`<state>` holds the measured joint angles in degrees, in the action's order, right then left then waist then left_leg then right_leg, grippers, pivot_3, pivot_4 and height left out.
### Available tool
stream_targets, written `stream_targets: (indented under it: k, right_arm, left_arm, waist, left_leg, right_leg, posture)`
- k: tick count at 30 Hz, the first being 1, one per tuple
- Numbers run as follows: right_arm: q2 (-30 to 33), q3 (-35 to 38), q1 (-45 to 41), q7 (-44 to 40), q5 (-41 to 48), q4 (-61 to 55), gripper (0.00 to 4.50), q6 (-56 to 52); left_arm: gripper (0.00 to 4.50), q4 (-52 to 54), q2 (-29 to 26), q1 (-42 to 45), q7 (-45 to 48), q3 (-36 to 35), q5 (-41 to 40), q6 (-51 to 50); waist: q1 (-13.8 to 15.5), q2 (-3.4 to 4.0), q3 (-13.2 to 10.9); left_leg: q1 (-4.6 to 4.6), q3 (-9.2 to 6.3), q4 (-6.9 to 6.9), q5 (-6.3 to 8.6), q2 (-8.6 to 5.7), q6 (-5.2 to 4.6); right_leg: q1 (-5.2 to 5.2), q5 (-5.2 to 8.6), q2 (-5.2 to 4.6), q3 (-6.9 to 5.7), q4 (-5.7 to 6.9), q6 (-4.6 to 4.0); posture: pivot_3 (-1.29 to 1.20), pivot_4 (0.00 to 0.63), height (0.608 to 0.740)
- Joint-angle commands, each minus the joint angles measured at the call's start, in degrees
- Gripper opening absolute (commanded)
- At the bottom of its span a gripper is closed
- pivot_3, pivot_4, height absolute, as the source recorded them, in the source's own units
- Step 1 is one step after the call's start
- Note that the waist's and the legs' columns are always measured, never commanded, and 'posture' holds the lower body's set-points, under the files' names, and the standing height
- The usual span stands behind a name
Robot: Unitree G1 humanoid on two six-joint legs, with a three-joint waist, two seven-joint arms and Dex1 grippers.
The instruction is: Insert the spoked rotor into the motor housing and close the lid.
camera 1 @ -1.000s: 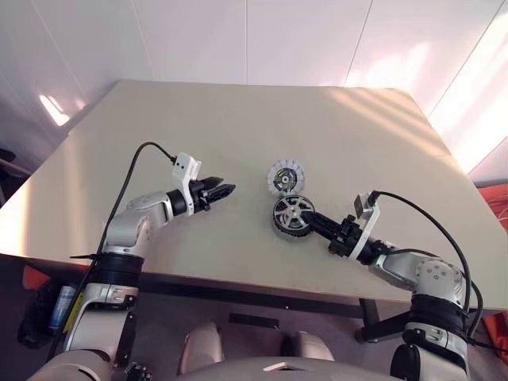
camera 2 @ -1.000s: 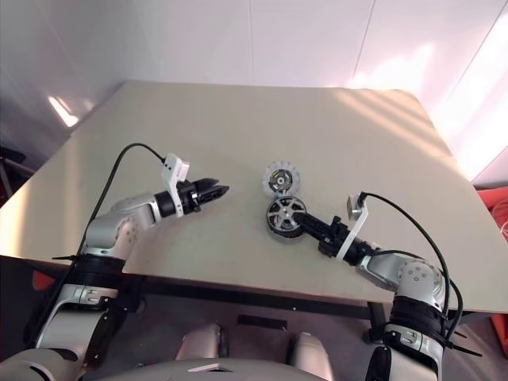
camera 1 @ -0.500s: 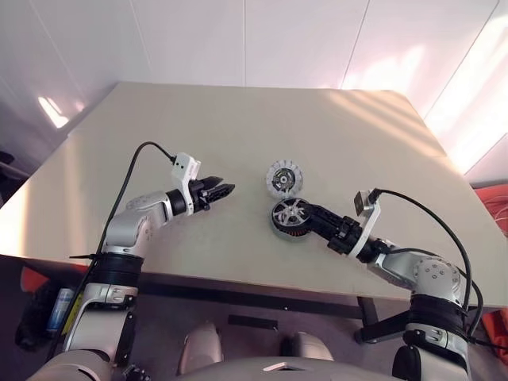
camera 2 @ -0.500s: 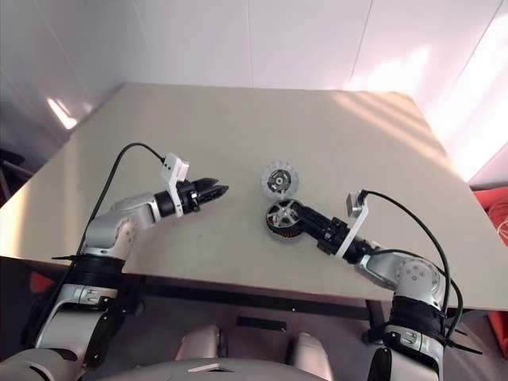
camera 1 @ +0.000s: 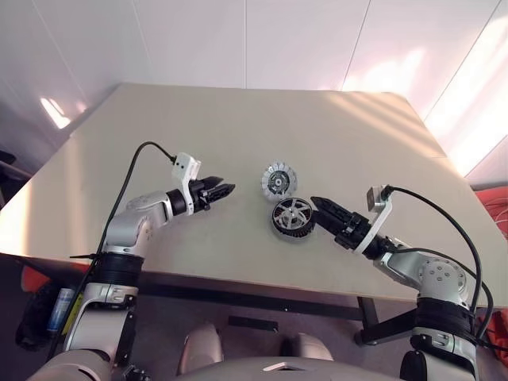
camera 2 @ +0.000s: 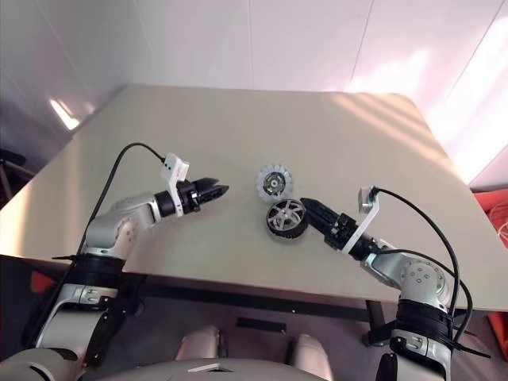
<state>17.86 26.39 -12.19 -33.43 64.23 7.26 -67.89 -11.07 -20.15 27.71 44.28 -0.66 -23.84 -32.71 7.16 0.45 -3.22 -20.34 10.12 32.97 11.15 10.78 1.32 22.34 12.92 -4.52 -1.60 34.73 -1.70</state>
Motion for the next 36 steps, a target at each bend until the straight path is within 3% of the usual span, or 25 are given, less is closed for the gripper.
stream_targets:
  k: [1,5,11,13,16,18,20,30,36]
  right_arm:
    - [0.43,1.36,-0.55,-1.02,1.5,-2.75,4.23,2.67]
    - [1.82,1.78,-1.74,-2.39,-0.63,-2.69,4.23,8.24]
    - [6.12,-1.18,-4.78,-4.93,-4.9,-5.53,4.23,14.5]
    - [8.96,-6.71,-4.95,-7.21,-10.82,-9.1,4.23,17.99]
    - [15.41,-20.7,-4.26,-10.3,-26.94,-11.19,4.23,27.03]
    - [18.76,-29.34,-5.35,-8.88,-39.28,-7.5,3.86,34.33]
    - [19.45,-32.39,-6.97,-8.67,-44.88,-3.73,3.37,39.51]
    - [17.74,-33.74,-11.52,-12.18,-50.26,-0.62,0.03,45.15]
    - [16.08,-30.83,-11.99,-12.28,-48.75,-2.05,0.03,43.39]
  left_arm:
    - [2.66,0.64,-0.19,1.49,0.29,-0.71,-0.19,1.03]
    - [2.66,0.55,-0.18,1.52,0.37,-0.62,-0.19,0.99]
    - [2.66,0.12,-0.08,1.72,0.48,-0.56,-0.08,1.25]
    - [2.66,-0.12,-0.01,1.83,0.53,-0.51,-0.02,1.41]
    - [2.66,-0.51,0.14,2.08,0.57,-0.37,0.09,1.67]
    - [2.66,-0.68,0.24,2.16,0.58,-0.21,0.23,1.85]
    - [2.66,-0.72,0.26,2.14,0.56,-0.19,0.3,1.98]
    - [2.66,0.37,-0.11,1.1,0.04,-0.83,0.14,2.01]
    - [2.66,0.35,-0.07,1.11,-0.06,-0.83,0.16,2.08]
  waist:
    - [0.01,0.0,0.0]
    - [0.04,0.01,0.01]
    - [0.05,0.01,0.01]
    - [0.01,0.01,0.01]
    - [-0.03,0.0,0.01]
    - [0.0,-0.03,0.01]
    - [-0.05,-0.04,0.0]
    - [-0.1,-0.03,-0.02]
    - [-0.12,-0.03,-0.02]
  left_leg:
    - [-0.12,0.0,0.0,0.01,0.0,-0.02]
    - [-0.81,-0.03,0.03,0.04,-0.03,-0.09]
    - [-0.73,-0.02,0.08,0.03,-0.01,-0.09]
    - [-0.71,-0.02,0.09,0.01,-0.01,-0.07]
    - [-0.67,-0.03,0.1,0.0,0.01,-0.06]
    - [-0.68,-0.06,0.11,0.0,0.03,-0.05]
    - [-0.7,-0.07,0.13,0.0,0.02,-0.05]
    - [-0.76,-0.07,0.23,0.06,0.01,-0.16]
    - [-0.76,-0.07,0.3,0.1,0.03,-0.24]
  right_leg:
    - [0.1,0.0,0.0,-0.01,0.0,-0.06]
    - [0.71,0.0,0.01,-0.06,0.04,-0.1]
    - [0.63,0.0,0.0,-0.07,0.07,-0.11]
    - [0.62,0.0,0.0,-0.07,0.1,-0.11]
    - [0.59,0.0,0.02,-0.06,0.11,-0.1]
    - [0.55,0.0,0.06,-0.09,0.1,-0.1]
    - [0.55,0.0,0.05,-0.09,0.1,-0.1]
    - [0.58,-0.01,0.06,-0.06,0.13,-0.12]
    - [0.58,-0.01,0.07,-0.05,0.17,-0.13]
  posture:
    - [0.0,0.0,0.74]
    - [0.0,0.0,0.74]
    - [0.0,0.0,0.74]
    - [0.0,0.0,0.74]
    - [0.0,0.0,0.74]
    - [0.0,0.0,0.74]
    - [0.0,0.0,0.74]
    - [0.0,0.0,0.74]
    - [0.0,0.0,0.74]
